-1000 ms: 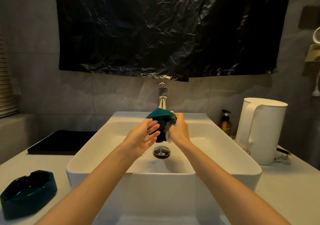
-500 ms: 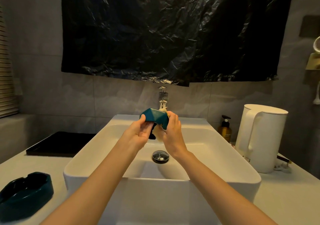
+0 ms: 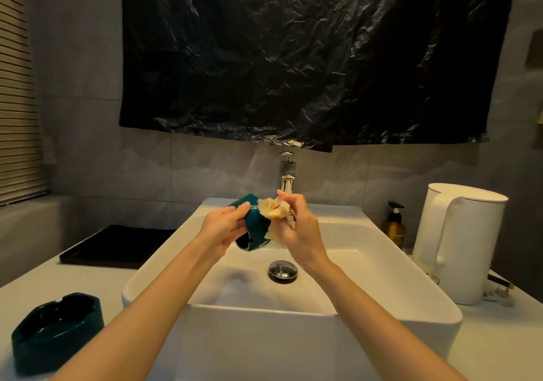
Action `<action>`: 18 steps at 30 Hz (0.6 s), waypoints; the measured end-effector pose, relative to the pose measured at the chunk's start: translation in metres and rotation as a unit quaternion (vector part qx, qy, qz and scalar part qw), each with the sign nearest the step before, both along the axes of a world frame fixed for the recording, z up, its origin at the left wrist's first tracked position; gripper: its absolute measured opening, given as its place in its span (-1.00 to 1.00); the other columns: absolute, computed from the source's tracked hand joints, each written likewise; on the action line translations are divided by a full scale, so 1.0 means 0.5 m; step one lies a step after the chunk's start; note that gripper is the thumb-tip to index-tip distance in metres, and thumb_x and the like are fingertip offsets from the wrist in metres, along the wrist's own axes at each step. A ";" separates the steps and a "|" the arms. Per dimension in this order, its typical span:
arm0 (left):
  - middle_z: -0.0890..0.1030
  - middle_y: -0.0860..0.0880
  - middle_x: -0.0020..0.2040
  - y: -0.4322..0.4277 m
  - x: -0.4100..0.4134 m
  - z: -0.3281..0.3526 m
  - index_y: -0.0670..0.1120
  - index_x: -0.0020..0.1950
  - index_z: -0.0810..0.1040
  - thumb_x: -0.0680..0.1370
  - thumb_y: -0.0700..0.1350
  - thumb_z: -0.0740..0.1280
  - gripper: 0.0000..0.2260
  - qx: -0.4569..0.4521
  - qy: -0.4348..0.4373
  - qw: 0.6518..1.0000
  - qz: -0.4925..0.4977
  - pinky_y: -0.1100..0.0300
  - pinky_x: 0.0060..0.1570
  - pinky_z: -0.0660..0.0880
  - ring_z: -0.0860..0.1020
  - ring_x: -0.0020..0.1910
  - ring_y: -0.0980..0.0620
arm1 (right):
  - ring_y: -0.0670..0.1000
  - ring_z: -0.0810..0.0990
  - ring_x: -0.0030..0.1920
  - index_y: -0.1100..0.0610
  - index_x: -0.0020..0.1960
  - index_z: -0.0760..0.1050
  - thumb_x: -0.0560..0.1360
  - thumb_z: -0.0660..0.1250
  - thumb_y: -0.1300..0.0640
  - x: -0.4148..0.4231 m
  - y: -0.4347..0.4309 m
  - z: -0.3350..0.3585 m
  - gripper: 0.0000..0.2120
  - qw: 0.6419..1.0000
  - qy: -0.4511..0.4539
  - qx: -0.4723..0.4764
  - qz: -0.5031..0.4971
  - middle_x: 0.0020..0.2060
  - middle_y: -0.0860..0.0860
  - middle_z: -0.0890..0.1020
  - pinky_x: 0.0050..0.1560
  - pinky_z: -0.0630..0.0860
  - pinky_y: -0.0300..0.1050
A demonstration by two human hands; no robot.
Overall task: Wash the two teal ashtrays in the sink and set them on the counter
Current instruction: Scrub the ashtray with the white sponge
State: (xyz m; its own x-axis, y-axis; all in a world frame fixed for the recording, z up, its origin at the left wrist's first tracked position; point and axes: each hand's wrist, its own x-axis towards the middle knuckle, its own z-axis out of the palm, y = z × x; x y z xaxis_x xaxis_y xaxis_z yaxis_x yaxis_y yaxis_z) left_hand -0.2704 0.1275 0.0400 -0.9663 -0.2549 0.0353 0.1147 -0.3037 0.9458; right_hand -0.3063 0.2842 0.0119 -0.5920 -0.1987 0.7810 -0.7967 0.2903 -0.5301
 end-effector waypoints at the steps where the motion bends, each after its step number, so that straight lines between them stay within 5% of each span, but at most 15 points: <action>1: 0.62 -0.21 0.10 0.001 0.000 -0.008 -0.26 0.15 0.53 0.54 -0.16 0.34 -0.76 -0.005 0.003 1.000 -0.012 0.25 -0.18 0.59 0.62 -0.02 -0.03 | -0.03 0.49 0.24 0.15 0.23 0.46 0.50 0.35 0.30 -0.005 -0.002 -0.005 -0.68 0.998 0.037 0.040 -0.010 0.27 0.05 0.52 0.23 0.46 -0.18; 3: 0.64 -0.20 0.04 0.002 0.000 -0.021 -0.27 0.13 0.54 0.55 -0.18 0.32 -0.78 0.012 0.006 0.999 -0.029 0.26 -0.25 0.60 0.63 -0.08 -0.02 | 0.01 0.45 0.26 0.18 0.21 0.54 0.45 0.35 0.37 -0.011 -0.005 -0.011 -0.65 0.989 0.102 0.101 -0.032 0.32 0.06 0.50 0.28 0.39 -0.16; 7: 0.61 -0.19 -0.03 -0.019 -0.001 -0.026 -0.30 0.20 0.49 0.58 -0.18 0.27 -0.74 0.133 -0.006 0.991 -0.012 0.24 -0.30 0.61 0.60 -0.11 -0.04 | 0.07 0.54 0.05 0.17 0.19 0.60 0.40 0.46 0.32 0.001 -0.004 -0.017 -0.63 0.964 0.176 0.201 -0.014 0.23 0.01 0.59 0.06 0.53 -0.16; 14: 0.62 -0.18 -0.05 -0.020 0.006 -0.030 -0.28 0.17 0.51 0.56 -0.21 0.29 -0.78 0.124 -0.017 0.992 -0.019 0.21 -0.32 0.61 0.62 -0.11 -0.03 | 0.08 0.22 0.40 0.23 0.39 0.39 0.54 0.31 0.24 0.005 -0.044 -0.020 -0.58 0.942 0.206 0.259 -0.052 0.44 0.06 0.29 0.32 0.32 -0.12; 18: 0.62 -0.15 -0.12 -0.019 0.006 -0.031 -0.28 0.14 0.52 0.57 -0.21 0.28 -0.80 0.163 -0.016 0.986 -0.025 0.26 -0.37 0.59 0.60 -0.18 0.01 | 0.12 0.43 0.22 0.25 0.17 0.56 0.48 0.31 0.33 0.025 -0.030 -0.008 -0.73 0.911 0.281 0.301 -0.016 0.22 0.11 0.51 0.21 0.47 -0.10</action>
